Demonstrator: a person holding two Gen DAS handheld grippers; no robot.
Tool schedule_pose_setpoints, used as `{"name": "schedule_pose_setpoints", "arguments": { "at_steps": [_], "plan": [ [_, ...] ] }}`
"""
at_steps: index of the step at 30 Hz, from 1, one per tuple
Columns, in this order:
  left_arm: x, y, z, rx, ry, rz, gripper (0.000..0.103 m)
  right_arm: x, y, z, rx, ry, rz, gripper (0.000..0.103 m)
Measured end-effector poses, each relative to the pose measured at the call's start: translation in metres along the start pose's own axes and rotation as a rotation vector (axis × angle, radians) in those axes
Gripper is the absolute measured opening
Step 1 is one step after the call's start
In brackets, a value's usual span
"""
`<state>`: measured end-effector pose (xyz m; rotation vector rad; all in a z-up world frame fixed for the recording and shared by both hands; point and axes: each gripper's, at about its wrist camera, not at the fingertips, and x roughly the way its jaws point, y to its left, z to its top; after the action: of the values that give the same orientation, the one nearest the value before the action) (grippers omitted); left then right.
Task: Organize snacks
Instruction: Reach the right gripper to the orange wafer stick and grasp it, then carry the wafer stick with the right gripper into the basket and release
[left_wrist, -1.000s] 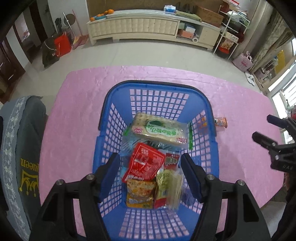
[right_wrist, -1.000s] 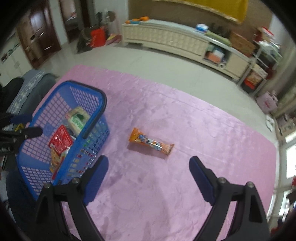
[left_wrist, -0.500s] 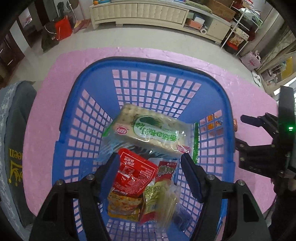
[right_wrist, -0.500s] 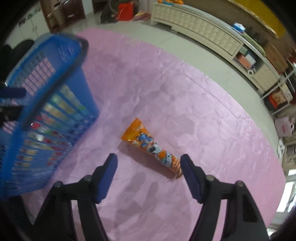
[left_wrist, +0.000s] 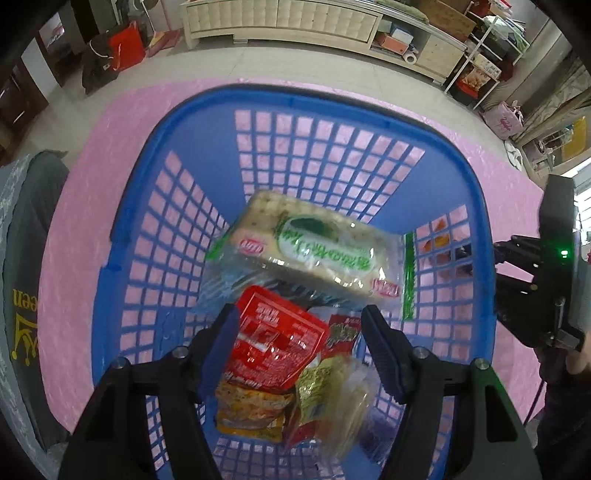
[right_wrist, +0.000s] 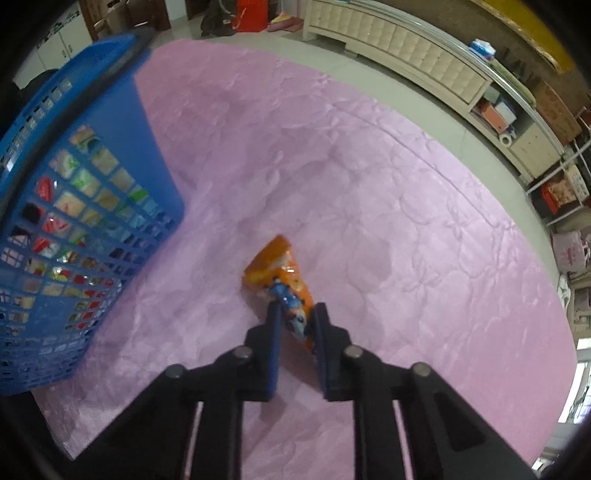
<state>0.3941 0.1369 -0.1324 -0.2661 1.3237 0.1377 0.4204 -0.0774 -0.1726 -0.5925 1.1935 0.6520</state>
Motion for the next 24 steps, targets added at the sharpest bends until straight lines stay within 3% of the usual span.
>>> {"name": "schedule_pose_setpoints", "arguments": {
  "at_steps": [8,15,24],
  "plan": [
    [-0.032,0.008,-0.030,0.012,-0.028,-0.018,0.066,-0.057,0.025,-0.016,0.038,-0.060,0.003,0.010],
    [-0.077,0.008,-0.061,0.033,-0.081,-0.031,0.066,-0.121,0.045,-0.030,0.044,-0.140,-0.020,0.010],
    [-0.120,0.015,-0.086,0.052,-0.142,-0.053,0.066,-0.172,0.089,-0.029,0.032,-0.229,-0.043,0.010]
  ]
}}
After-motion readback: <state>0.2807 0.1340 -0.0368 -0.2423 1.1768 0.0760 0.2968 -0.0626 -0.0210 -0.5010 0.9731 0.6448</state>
